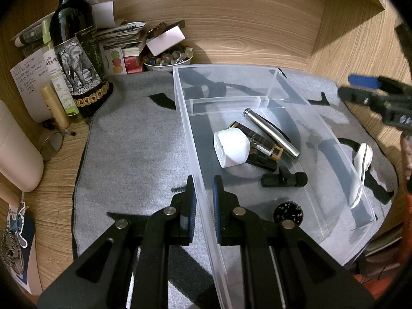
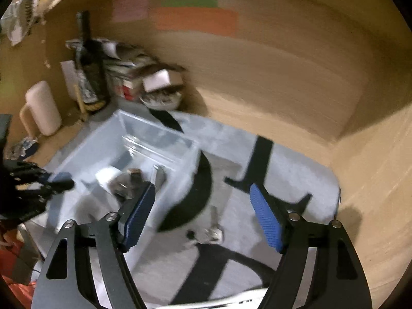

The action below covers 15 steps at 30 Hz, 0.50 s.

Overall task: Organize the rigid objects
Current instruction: 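Grasp the silver keys on the mat with the right gripper and lift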

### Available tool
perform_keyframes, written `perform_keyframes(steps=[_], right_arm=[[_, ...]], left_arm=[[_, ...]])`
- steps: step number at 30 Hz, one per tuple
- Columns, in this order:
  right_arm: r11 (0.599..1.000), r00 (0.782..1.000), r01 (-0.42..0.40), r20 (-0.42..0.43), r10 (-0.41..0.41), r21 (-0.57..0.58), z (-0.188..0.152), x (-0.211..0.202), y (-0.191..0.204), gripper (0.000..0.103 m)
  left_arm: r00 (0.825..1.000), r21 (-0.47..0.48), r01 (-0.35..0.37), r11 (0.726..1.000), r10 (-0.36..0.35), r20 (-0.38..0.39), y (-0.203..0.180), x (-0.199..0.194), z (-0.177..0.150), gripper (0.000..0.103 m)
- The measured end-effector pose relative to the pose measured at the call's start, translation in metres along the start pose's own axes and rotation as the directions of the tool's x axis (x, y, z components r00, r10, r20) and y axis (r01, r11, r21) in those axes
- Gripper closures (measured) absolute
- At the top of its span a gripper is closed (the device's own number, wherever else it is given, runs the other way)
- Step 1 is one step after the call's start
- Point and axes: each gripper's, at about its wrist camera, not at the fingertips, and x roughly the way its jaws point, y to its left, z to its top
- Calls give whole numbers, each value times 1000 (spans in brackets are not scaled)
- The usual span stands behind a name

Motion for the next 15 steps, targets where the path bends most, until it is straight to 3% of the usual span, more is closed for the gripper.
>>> perform_keyframes(steps=[8,15], right_arm=[[998,983,-10,-185,22,63,-28,56,-25,28],[996,957,-43,-282,64,80,-39,84,-24,31]], left_arm=[[1000,0,0,1000,0,0,0,0,0,93],[1000,1,0,1000,0,0,0,0,0,93]])
